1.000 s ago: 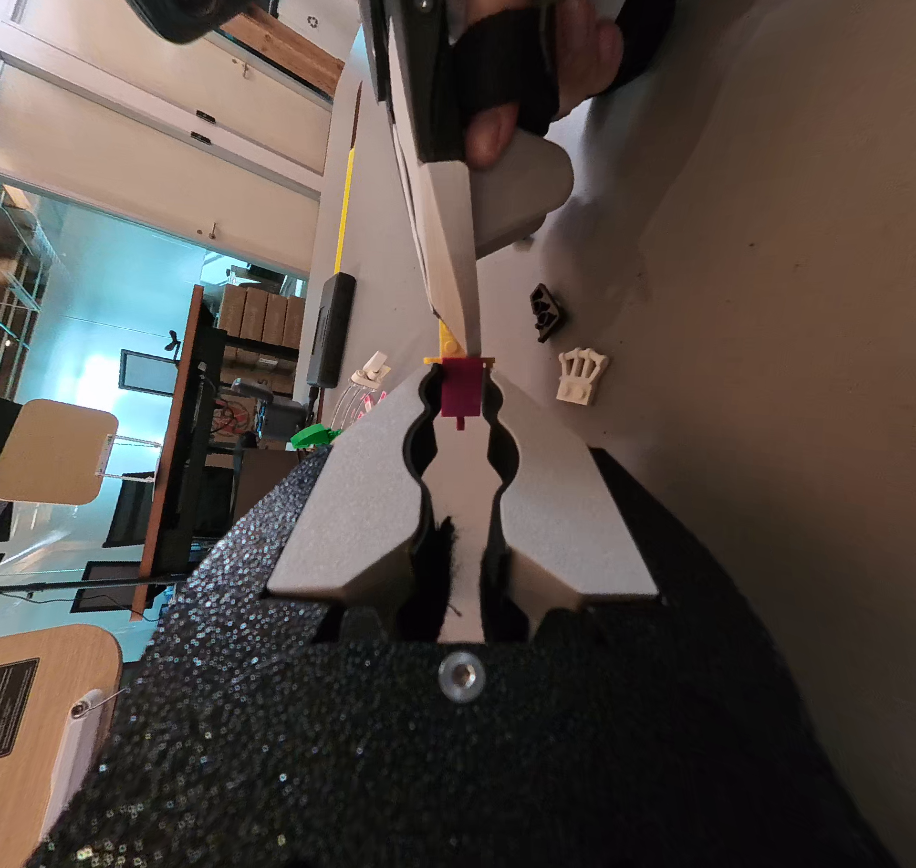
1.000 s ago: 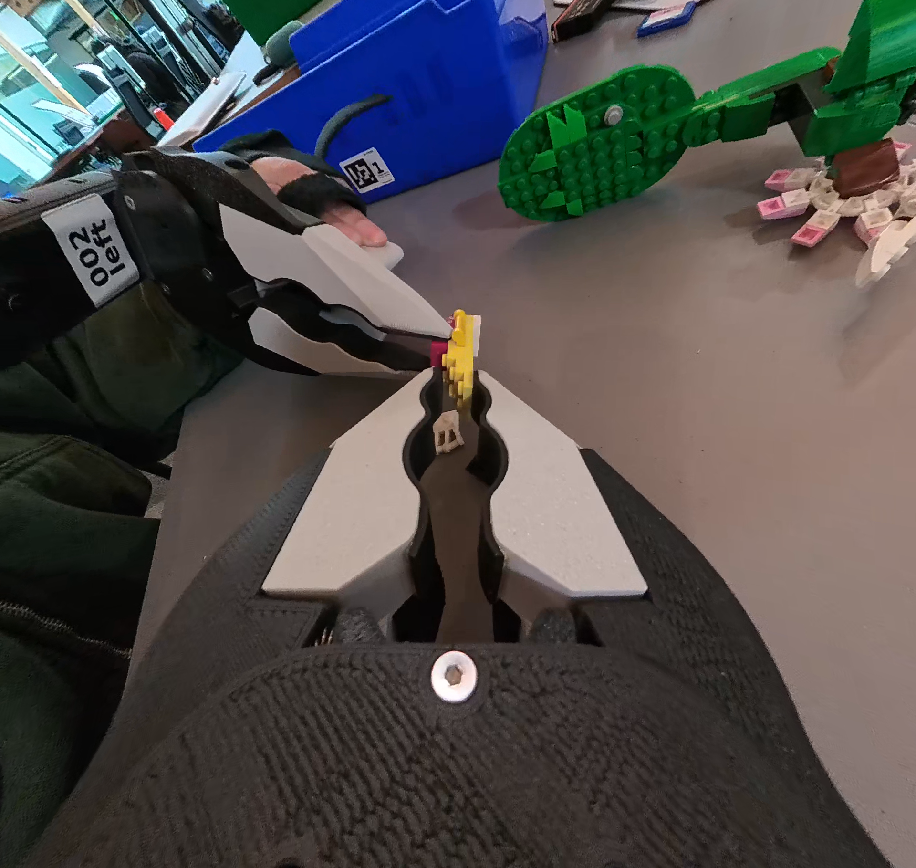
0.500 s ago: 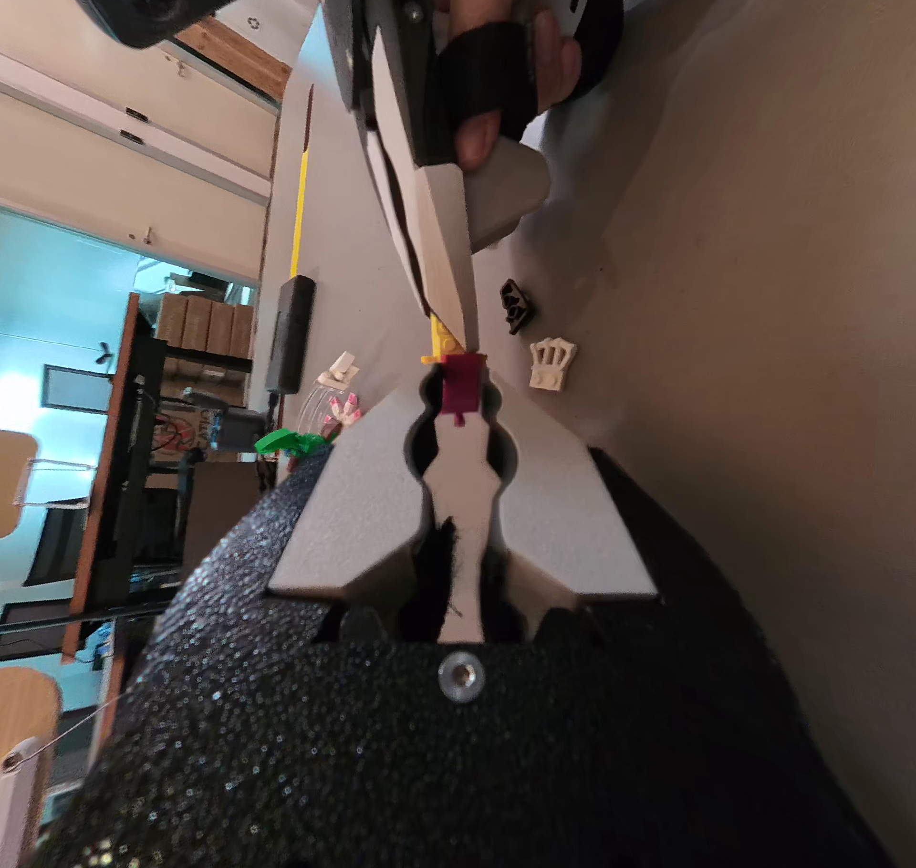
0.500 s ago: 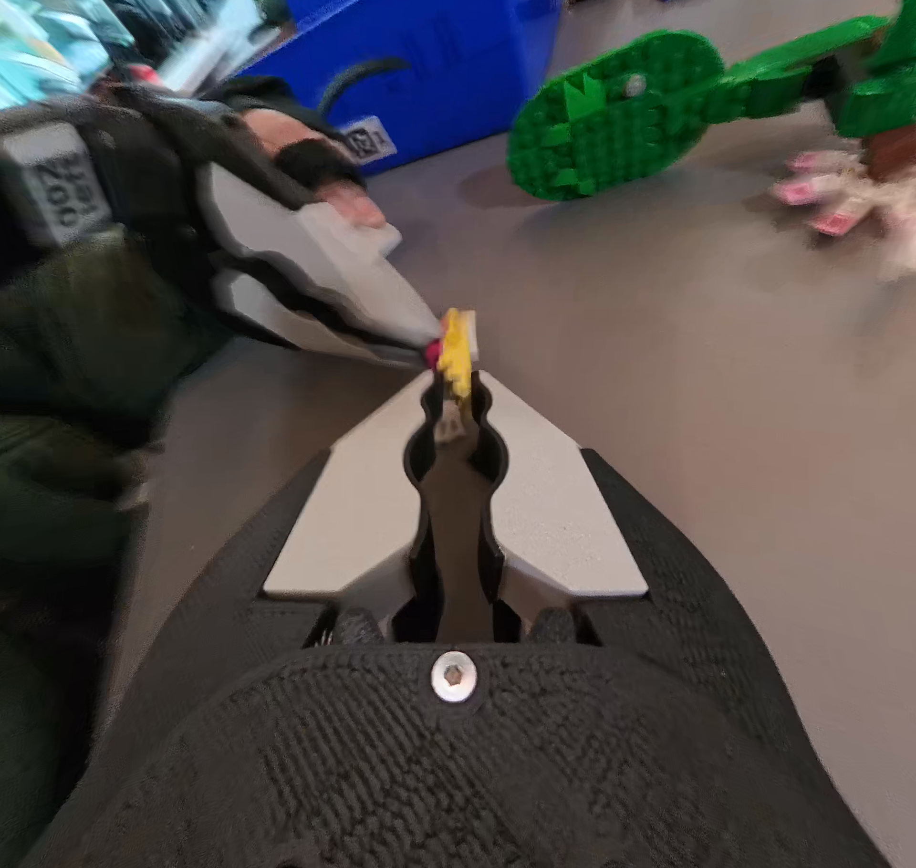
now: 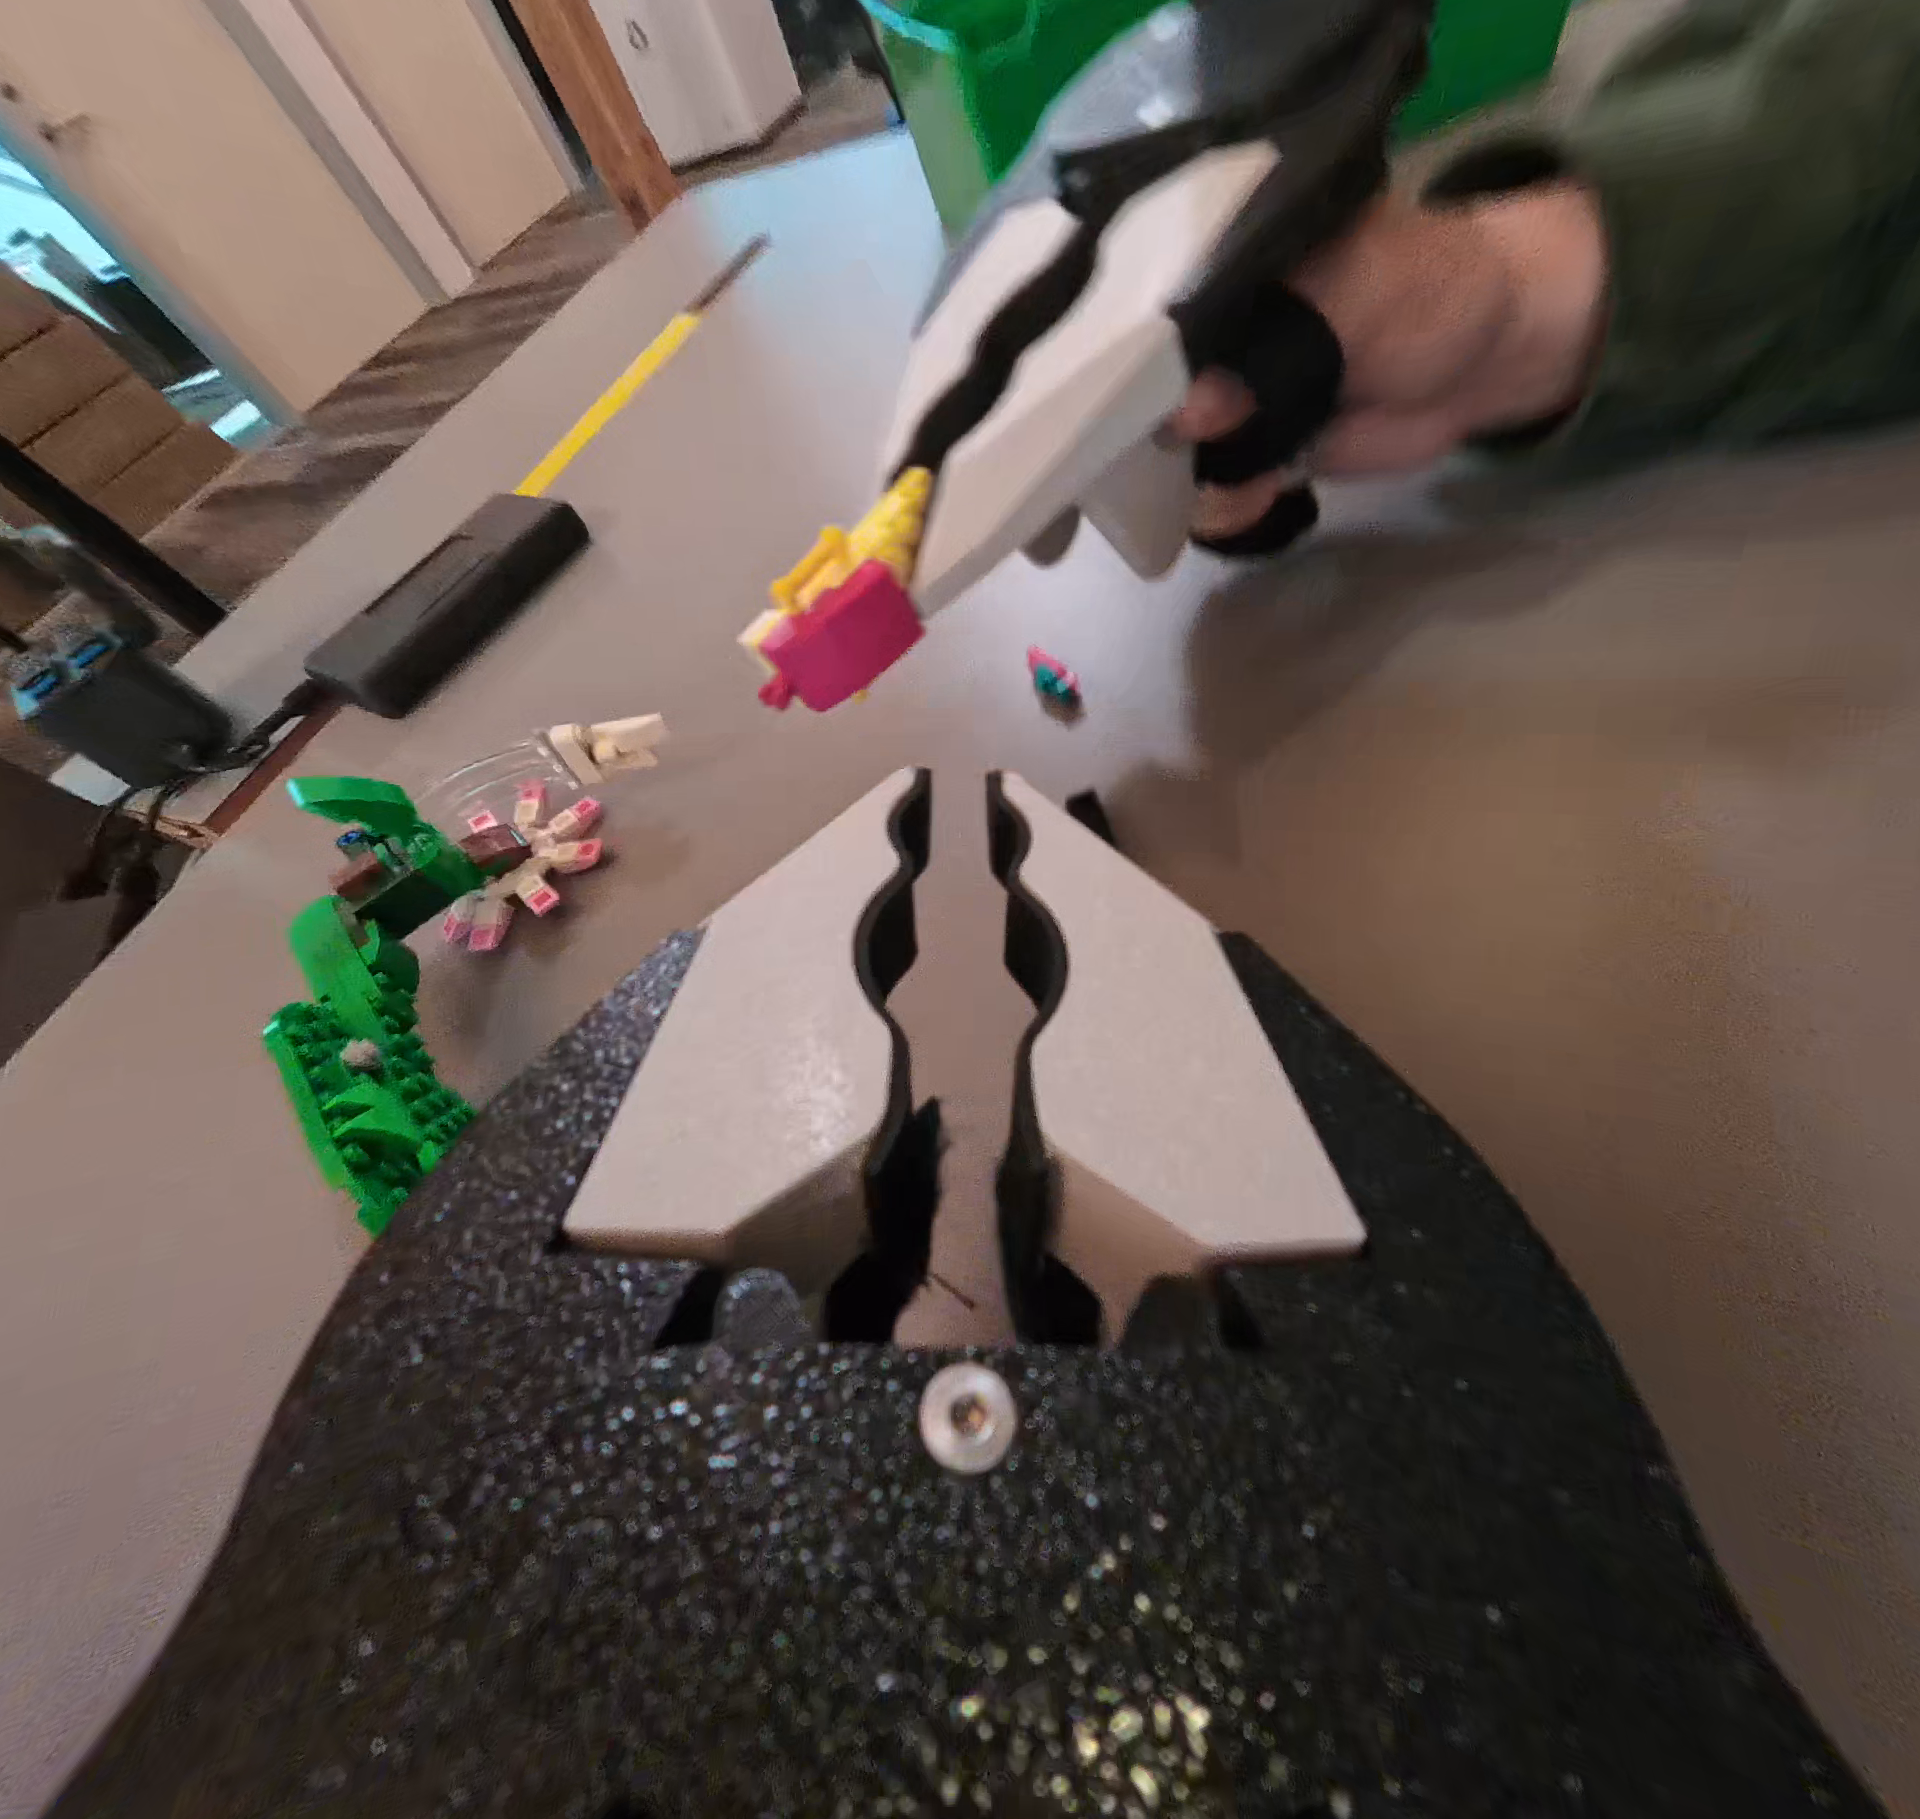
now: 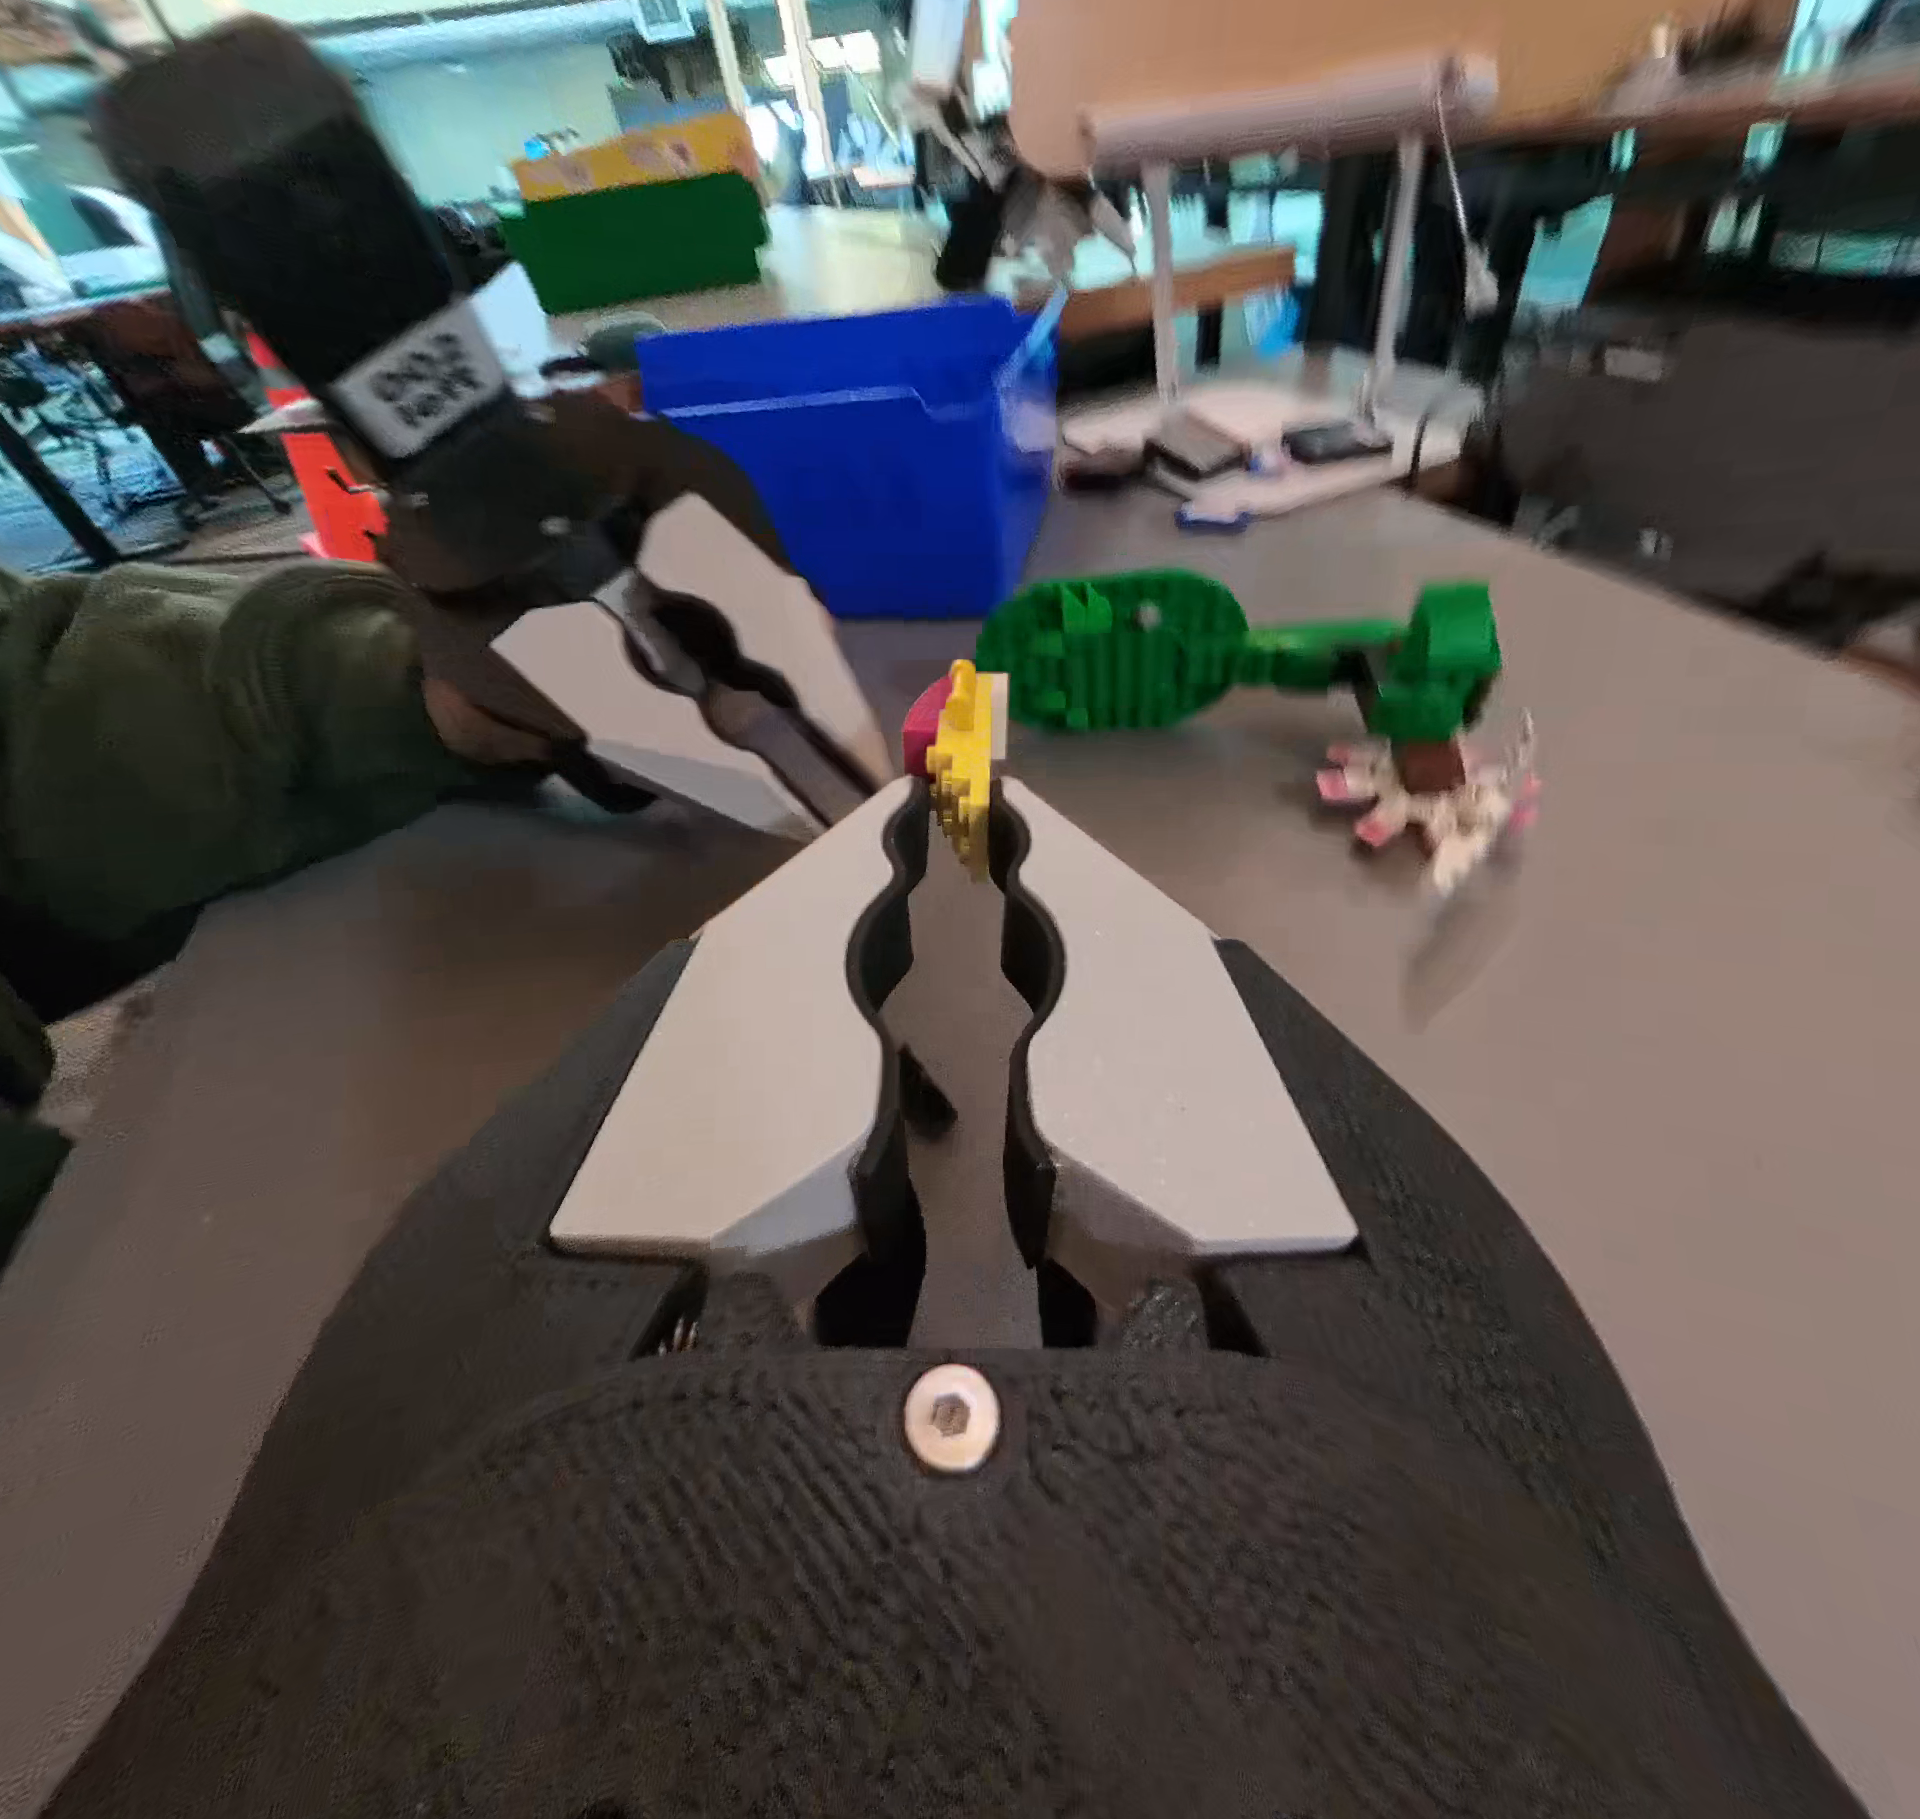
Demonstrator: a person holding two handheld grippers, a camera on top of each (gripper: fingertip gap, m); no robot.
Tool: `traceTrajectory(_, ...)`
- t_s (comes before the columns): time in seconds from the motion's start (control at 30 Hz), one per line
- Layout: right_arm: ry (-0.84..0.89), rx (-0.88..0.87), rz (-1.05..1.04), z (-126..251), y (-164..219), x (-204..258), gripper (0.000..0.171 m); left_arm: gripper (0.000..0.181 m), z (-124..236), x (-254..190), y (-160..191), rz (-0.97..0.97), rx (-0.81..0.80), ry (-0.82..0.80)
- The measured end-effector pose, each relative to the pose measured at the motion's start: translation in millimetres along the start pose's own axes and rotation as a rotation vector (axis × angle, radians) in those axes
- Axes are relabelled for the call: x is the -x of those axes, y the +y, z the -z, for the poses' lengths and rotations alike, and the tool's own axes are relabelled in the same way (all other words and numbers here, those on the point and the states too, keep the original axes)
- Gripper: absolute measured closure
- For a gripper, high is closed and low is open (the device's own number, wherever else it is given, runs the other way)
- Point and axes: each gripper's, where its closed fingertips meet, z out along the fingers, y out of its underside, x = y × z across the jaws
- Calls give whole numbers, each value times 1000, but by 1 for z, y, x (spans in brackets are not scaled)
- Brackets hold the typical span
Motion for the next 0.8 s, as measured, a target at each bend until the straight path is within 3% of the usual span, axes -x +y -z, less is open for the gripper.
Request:
traceTrajectory(0.03,-15,-18,17,1,-3,4,162,167,3,6,-6,32,-45,-30)
traceTrajectory(0.13,-65,-45,20,1,-5,11,162,167,14,11,-22,64,-154,-47)
traceTrajectory(0.4,-121,-80,190,5,-8,24,162,169,28,11,-40,399,-353,148)
traceTrajectory(0.7,-190,-76,320,10,-6,38,162,177,28,-6,-40,517,-354,356)
traceTrajectory(0.8,-178,-33,378,10,0,38,162,178,27,-8,-36,479,-333,352)
